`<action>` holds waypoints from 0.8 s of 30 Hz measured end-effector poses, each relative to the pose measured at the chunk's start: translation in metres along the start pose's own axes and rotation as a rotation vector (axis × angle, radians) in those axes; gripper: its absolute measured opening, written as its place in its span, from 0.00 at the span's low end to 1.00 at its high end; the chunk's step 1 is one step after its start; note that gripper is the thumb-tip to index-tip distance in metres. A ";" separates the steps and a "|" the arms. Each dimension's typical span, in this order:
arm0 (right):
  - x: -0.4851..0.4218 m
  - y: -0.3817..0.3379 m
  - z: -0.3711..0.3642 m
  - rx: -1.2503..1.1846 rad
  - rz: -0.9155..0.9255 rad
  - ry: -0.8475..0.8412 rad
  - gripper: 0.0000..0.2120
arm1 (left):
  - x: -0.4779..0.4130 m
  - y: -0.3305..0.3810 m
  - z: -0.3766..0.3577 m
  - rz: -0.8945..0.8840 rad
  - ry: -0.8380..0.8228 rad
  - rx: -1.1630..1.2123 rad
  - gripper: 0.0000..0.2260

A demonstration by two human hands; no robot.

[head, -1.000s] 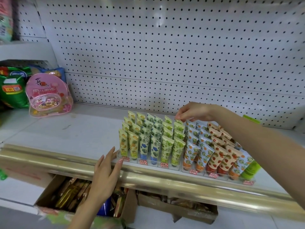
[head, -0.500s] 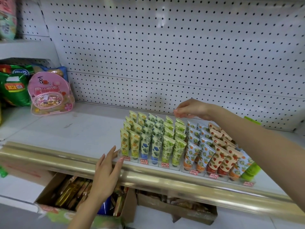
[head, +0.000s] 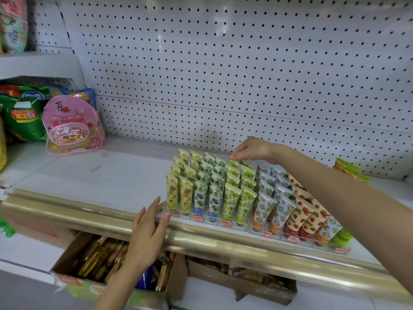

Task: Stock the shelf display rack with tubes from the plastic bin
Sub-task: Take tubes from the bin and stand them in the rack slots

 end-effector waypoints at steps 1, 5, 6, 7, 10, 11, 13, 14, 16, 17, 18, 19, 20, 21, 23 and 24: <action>0.000 0.000 0.000 -0.004 -0.002 0.001 0.22 | 0.000 0.000 0.000 -0.003 0.003 -0.001 0.32; -0.003 0.001 -0.001 -0.015 -0.006 -0.012 0.25 | 0.000 -0.001 -0.001 -0.003 0.011 0.002 0.28; -0.003 0.001 -0.002 -0.014 -0.007 -0.010 0.24 | 0.000 -0.001 -0.001 -0.003 0.011 0.004 0.28; -0.003 0.001 -0.002 -0.013 -0.010 -0.011 0.23 | 0.000 -0.001 0.000 -0.004 0.011 0.004 0.28; -0.004 0.000 -0.005 -0.019 -0.015 -0.019 0.20 | 0.000 0.000 0.001 -0.009 0.009 0.006 0.28; -0.004 0.000 -0.006 -0.024 -0.016 -0.026 0.19 | 0.000 0.001 0.001 -0.010 0.010 0.011 0.28; -0.004 -0.001 -0.007 -0.028 -0.015 -0.041 0.17 | 0.001 0.003 0.002 -0.014 0.013 0.021 0.29; -0.004 -0.001 -0.007 -0.020 -0.017 -0.041 0.15 | 0.001 0.005 0.002 -0.014 0.012 0.024 0.29; -0.003 -0.003 -0.006 -0.010 -0.015 -0.031 0.17 | 0.001 0.005 0.002 -0.007 0.008 0.021 0.29; -0.001 -0.003 -0.005 -0.011 -0.017 -0.022 0.20 | 0.001 0.005 0.001 -0.005 0.007 0.018 0.30; 0.001 -0.004 -0.003 -0.013 -0.018 -0.014 0.21 | 0.001 0.004 0.001 -0.006 0.006 0.014 0.30; 0.002 -0.004 -0.002 -0.004 -0.013 -0.008 0.21 | 0.001 0.004 0.002 -0.005 0.008 0.014 0.29; 0.003 -0.004 0.000 0.006 -0.007 -0.009 0.19 | 0.001 0.003 0.002 -0.002 0.010 0.016 0.29; 0.004 -0.005 0.001 0.020 -0.001 -0.010 0.16 | 0.001 0.003 0.002 0.000 0.011 0.017 0.29; 0.007 -0.005 0.004 0.039 0.008 0.009 0.15 | 0.001 0.004 0.002 0.000 0.011 0.014 0.30; 0.007 -0.005 0.006 0.040 0.013 0.028 0.15 | 0.000 0.004 0.001 0.000 0.010 0.011 0.30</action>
Point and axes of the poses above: each hand's wrist, its own x-axis away from the middle knuckle, its own z-axis out of the back of the hand, y = z × x, the point moved 6 cm from there along -x, towards the middle knuckle, and after that the axes turned 6 degrees about -z, right-handed, at the moved point
